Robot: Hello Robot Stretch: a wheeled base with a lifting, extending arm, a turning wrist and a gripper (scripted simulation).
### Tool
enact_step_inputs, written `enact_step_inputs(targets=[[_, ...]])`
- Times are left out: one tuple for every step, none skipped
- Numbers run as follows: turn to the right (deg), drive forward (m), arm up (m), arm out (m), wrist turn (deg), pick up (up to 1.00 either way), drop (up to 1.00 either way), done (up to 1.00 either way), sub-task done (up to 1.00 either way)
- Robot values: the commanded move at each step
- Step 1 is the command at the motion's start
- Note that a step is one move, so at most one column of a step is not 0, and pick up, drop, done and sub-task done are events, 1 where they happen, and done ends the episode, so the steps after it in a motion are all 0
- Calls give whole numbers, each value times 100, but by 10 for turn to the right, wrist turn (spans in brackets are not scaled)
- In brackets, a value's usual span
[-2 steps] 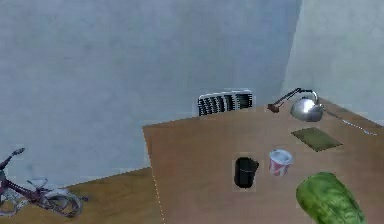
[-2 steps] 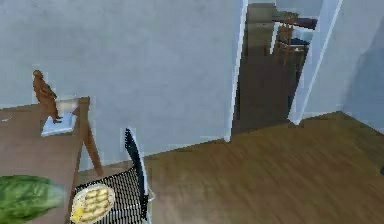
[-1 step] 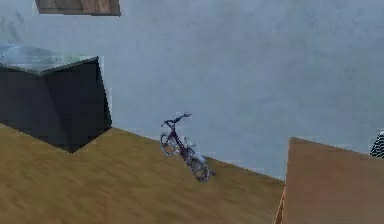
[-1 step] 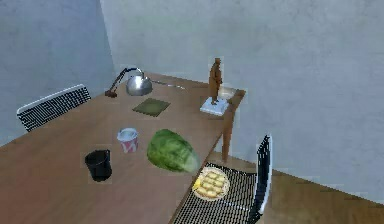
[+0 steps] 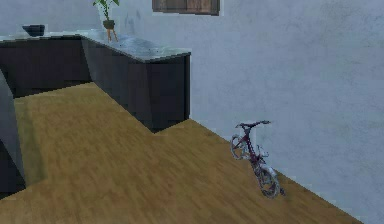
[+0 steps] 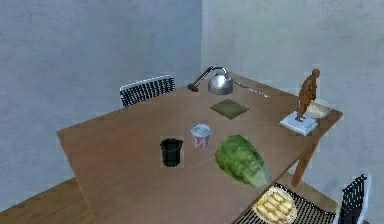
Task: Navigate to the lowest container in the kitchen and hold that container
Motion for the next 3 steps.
enact_step_inputs(targets=[[0,0,50,0,0,0,0,0,0],[0,0,34,0,0,0,0,0,0],[0,0,0,36,0,0,0,0,0]])
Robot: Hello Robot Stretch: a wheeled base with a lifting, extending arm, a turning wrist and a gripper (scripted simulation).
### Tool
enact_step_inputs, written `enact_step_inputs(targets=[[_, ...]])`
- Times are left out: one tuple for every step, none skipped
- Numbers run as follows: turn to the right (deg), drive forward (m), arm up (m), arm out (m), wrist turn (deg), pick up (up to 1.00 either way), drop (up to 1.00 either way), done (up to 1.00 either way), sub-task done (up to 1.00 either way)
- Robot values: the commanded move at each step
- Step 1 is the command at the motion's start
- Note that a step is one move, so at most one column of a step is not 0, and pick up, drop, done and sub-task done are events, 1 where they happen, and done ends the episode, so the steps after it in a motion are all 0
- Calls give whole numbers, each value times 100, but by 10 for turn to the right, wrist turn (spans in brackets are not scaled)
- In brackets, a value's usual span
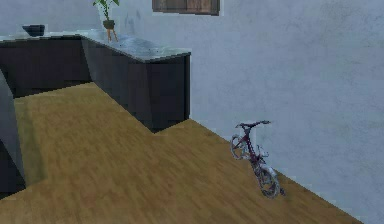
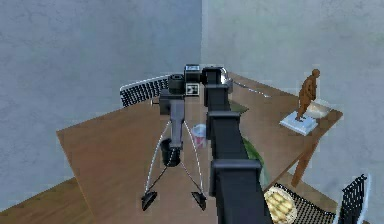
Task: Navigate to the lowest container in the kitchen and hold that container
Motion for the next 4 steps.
enact_step_inputs(targets=[[0,0,0,0,450,0,0,0,0],[0,0,0,0,450,0,0,0,0],[0,0,0,0,450,0,0,0,0],[0,0,0,0,270,0,0,0,0]])
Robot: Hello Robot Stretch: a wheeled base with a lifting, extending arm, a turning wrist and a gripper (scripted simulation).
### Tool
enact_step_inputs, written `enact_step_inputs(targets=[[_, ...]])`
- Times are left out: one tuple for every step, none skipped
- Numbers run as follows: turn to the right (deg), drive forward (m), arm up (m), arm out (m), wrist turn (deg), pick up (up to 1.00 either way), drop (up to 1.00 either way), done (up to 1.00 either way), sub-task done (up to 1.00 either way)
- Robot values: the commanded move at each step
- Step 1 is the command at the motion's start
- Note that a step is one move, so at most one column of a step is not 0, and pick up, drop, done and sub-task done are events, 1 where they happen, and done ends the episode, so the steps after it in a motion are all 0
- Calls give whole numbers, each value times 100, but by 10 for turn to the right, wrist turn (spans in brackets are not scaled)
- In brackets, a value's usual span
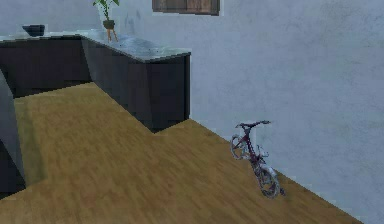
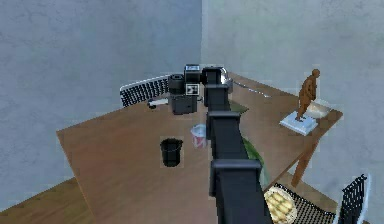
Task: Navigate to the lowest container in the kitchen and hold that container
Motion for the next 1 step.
enact_step_inputs(targets=[[0,0,-30,0,0,0,0,0,0]])
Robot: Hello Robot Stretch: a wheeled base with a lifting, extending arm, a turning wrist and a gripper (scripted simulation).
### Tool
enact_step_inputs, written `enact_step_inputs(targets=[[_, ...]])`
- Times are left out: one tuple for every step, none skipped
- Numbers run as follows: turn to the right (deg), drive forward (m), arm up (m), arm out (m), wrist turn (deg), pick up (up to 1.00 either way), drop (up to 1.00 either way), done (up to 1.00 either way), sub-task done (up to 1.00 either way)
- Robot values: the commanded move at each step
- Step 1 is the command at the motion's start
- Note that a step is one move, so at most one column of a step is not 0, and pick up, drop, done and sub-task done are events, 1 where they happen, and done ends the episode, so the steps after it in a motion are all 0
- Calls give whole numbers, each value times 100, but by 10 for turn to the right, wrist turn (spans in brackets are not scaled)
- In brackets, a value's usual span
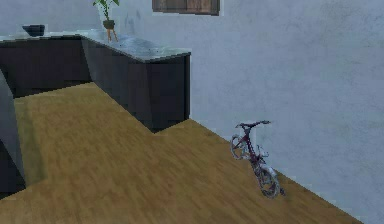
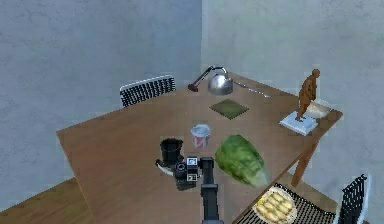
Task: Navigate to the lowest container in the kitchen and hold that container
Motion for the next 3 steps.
enact_step_inputs(targets=[[0,0,0,0,0,100,0,0,0],[0,0,10,0,0,0,0,0,0],[0,0,0,0,0,0,0,100,0]])
